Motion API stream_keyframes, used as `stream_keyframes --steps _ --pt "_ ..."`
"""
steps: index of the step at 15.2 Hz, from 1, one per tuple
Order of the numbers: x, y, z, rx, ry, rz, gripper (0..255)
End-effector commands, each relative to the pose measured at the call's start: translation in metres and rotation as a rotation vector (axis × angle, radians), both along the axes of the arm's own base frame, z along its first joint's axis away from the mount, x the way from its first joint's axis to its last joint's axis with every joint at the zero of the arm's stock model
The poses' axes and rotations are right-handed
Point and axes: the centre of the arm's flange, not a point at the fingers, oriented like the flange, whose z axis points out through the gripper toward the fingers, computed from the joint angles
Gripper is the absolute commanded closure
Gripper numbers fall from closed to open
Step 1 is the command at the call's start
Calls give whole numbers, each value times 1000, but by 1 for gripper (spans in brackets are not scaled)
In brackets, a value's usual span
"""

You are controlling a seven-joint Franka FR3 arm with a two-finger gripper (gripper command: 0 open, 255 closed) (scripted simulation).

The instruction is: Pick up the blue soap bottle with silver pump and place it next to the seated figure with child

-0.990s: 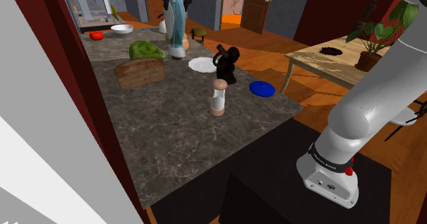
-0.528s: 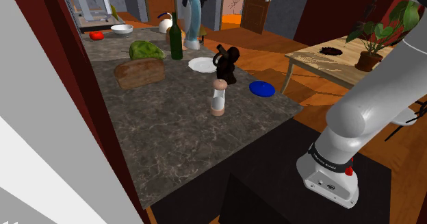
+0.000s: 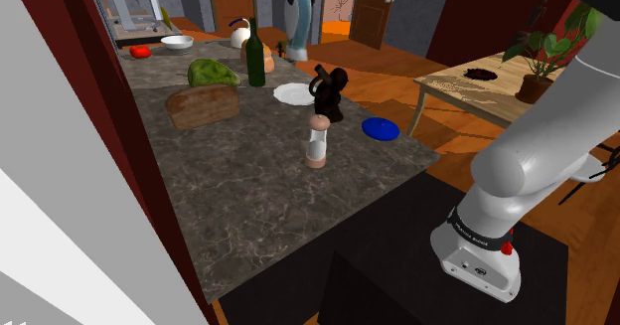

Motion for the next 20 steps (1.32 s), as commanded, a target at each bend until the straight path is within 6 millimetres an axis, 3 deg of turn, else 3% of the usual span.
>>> stream_keyframes --steps 1,4,5,20 --pt "3 -26 -1 -1 -1 1 255" --pt "11 -65 -1 -1 -1 1 255" --pt "16 -86 0 -1 -1 1 255" --pt "16 -86 -80 -1 -1 1 255"
